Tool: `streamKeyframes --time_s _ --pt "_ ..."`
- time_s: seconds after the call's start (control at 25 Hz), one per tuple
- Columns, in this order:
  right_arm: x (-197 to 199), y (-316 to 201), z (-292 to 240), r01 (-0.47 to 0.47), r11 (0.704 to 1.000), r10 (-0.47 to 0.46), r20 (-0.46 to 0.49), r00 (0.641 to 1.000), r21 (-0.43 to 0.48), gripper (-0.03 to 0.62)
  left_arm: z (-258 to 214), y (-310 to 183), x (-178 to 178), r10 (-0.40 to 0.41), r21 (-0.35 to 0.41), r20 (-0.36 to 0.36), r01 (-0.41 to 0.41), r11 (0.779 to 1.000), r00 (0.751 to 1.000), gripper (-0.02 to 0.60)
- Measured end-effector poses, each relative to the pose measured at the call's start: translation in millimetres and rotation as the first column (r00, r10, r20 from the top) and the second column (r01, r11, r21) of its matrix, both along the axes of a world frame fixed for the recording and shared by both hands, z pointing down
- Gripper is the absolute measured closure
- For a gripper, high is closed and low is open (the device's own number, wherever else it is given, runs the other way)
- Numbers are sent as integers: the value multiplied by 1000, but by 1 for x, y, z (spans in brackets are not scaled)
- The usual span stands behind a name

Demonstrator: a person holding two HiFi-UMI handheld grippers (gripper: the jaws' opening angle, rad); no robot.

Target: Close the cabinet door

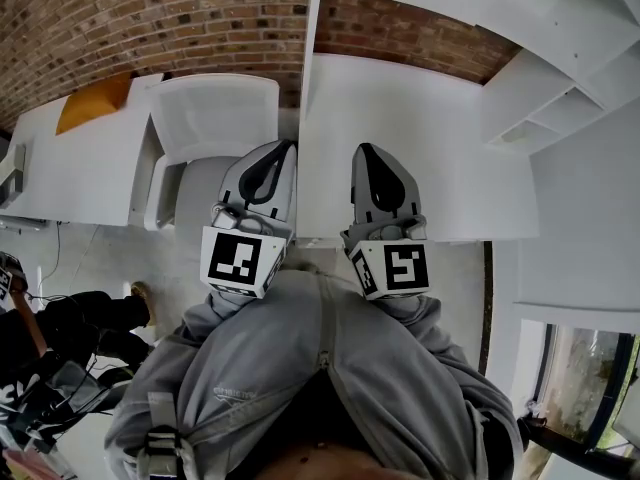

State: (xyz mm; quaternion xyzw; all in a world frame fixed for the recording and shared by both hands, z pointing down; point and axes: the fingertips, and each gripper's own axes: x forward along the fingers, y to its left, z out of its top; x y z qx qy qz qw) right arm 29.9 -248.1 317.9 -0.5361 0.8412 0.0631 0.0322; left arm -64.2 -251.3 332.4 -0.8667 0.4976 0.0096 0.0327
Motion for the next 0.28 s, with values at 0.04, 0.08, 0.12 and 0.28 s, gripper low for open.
streamKeyframes --time_s 0.04,0.08,0.12,0.28 --pt "0 0 0 2 1000 -2 0 1000 0 569 0 1 1 1 0 0 -1 1000 1000 577" --pt "2 1 0 4 1000 -4 0 1000 -1 569 0 1 3 2 -2 1 -2 1000 1000 577" --pt "3 1 -1 4 1000 -4 1 1000 -1 569 0 2 4 3 -2 2 -3 1000 1000 577" --pt "6 0 -3 8 1000 -8 4 1000 1 569 -3 2 7 2 3 3 -2 1000 1000 577"
